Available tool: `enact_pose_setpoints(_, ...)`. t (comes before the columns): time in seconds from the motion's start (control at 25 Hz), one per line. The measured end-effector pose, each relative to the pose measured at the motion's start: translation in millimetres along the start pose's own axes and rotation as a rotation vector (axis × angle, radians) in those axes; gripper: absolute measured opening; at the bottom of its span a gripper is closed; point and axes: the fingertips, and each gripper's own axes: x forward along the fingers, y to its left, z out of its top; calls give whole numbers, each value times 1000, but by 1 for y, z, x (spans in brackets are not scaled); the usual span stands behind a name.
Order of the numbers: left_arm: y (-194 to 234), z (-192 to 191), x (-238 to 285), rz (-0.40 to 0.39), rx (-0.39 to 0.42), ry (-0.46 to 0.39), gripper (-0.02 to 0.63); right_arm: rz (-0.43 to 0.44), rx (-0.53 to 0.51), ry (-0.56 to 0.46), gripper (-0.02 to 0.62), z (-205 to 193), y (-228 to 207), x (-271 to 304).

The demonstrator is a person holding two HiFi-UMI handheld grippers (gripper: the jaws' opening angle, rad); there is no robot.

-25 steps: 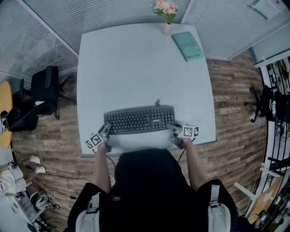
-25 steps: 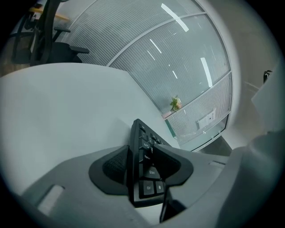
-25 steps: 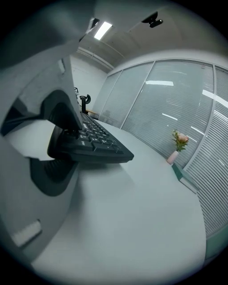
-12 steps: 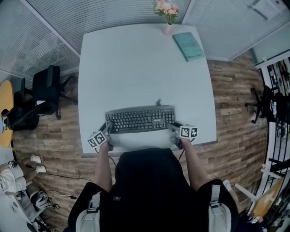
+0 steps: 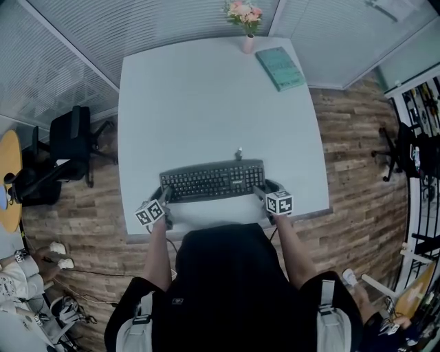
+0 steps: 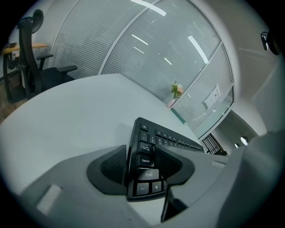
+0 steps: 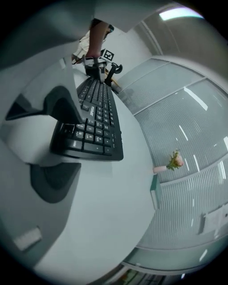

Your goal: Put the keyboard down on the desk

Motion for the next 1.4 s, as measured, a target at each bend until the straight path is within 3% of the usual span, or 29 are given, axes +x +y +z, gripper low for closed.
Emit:
enact_pose_setpoints(0.12, 4, 8, -4, 40, 43, -43, 186, -15, -74, 5, 272, 0, -2, -1)
enact_pose_setpoints(0.24, 1, 12, -7, 45, 77, -66, 186, -5, -83, -12, 272, 2, -5, -3)
enact_pose_setpoints(0.4, -10, 19, -10, 72, 207, -69, 182, 15, -118, -46, 267, 16, -6, -5)
enact_pose_setpoints(0.48, -18, 25, -10, 83, 292, -70, 145, 25, -162, -65, 239, 28, -3, -6)
enact_pose_setpoints(0.64, -44, 41, -6, 41, 437, -78, 27, 53, -280, -116, 19, 58, 12, -8)
enact_pose_setpoints(0.68, -52, 45, -3, 20, 461, -80, 12, 69, -307, -125, 2, 66, 18, -6)
enact_pose_setpoints(1.04, -94, 65, 28, -74, 561, -79, 9, 130, -405, -186, 2, 108, 46, 19)
enact_pose_setpoints(1.4, -103, 87, 35, -88, 596, -106, 9, 126, -419, -222, 2, 132, 48, 27)
